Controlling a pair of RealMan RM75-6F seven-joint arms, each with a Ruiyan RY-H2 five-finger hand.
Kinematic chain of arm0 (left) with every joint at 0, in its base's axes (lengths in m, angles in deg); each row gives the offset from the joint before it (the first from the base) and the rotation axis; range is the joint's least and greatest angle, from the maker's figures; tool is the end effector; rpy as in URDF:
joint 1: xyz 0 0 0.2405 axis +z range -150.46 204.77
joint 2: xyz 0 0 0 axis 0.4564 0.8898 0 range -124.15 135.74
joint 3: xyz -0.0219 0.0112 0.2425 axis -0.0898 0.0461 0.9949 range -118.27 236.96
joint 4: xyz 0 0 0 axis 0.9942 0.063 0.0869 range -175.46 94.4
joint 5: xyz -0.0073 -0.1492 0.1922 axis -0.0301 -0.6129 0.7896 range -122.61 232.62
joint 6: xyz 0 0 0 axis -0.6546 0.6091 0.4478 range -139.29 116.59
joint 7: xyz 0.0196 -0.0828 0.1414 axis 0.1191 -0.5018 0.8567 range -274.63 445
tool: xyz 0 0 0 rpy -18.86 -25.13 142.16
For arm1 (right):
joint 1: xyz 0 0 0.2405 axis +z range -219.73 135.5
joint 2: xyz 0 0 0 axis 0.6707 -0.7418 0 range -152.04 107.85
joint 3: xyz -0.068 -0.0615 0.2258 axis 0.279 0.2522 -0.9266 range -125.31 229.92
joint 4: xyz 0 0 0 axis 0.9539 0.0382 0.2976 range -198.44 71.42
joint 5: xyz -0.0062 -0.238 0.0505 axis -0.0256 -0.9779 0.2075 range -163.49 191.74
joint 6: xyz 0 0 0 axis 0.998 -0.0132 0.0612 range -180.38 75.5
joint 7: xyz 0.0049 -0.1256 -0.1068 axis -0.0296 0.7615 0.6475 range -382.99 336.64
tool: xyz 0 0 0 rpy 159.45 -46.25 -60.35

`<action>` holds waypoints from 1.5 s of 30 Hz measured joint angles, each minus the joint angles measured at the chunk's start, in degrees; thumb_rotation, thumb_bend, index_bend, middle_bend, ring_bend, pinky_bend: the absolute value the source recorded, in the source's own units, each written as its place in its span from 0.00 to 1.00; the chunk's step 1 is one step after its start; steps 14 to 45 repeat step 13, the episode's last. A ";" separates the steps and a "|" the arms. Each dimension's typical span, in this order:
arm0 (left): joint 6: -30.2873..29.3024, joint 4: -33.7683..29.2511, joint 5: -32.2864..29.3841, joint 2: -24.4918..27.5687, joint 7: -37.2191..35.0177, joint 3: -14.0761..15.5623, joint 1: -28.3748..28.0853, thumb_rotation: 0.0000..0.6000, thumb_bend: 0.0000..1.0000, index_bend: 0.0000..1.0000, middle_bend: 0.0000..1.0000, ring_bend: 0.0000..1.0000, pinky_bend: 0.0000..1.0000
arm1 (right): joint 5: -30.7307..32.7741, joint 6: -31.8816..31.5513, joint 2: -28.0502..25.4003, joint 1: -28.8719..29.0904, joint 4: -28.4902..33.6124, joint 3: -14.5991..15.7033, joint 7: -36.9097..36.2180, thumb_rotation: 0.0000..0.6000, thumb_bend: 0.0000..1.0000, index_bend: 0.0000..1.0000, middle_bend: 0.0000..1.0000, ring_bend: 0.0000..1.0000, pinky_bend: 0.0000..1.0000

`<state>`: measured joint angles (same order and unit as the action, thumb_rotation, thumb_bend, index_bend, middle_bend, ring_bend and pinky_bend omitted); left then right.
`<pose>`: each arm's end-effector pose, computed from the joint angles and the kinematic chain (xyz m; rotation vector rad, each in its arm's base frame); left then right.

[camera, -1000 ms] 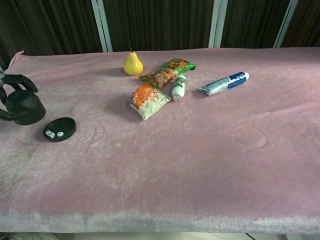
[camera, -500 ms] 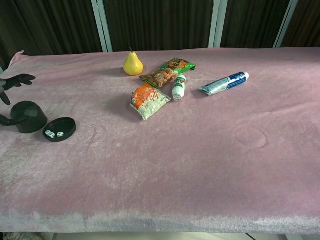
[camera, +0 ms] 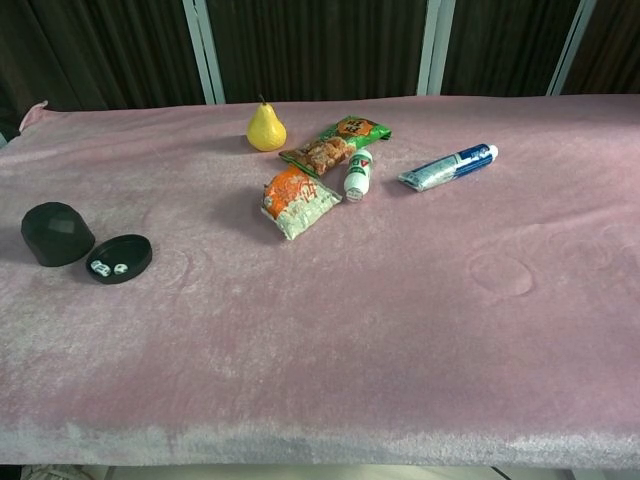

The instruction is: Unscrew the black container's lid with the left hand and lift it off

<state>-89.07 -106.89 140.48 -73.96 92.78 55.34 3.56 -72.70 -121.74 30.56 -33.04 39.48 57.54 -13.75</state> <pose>-0.2987 0.3245 0.0715 -1.6243 -0.5156 -0.8304 -0.3096 -0.1775 0.1068 1.7203 -0.9949 0.5482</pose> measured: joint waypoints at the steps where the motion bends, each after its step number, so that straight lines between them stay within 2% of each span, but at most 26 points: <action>1: -1.73 -0.98 0.95 1.36 1.38 0.73 1.02 1.00 0.29 0.27 0.13 0.06 0.23 | -0.09 -0.56 0.11 -0.23 -0.04 -0.08 -0.03 1.00 0.10 0.00 0.00 0.00 0.18; 11: -6.29 -15.43 -1.10 7.75 4.95 3.40 9.70 1.00 0.29 0.28 0.14 0.08 0.23 | -0.22 -2.70 1.30 -1.42 -0.43 -0.58 0.41 1.00 0.10 0.00 0.00 0.00 0.18; 45: -6.62 -15.32 -1.37 8.12 4.98 3.47 10.12 1.00 0.29 0.28 0.14 0.08 0.23 | -0.01 -2.67 1.30 -1.47 -0.35 -0.63 0.70 1.00 0.10 0.00 0.00 0.00 0.18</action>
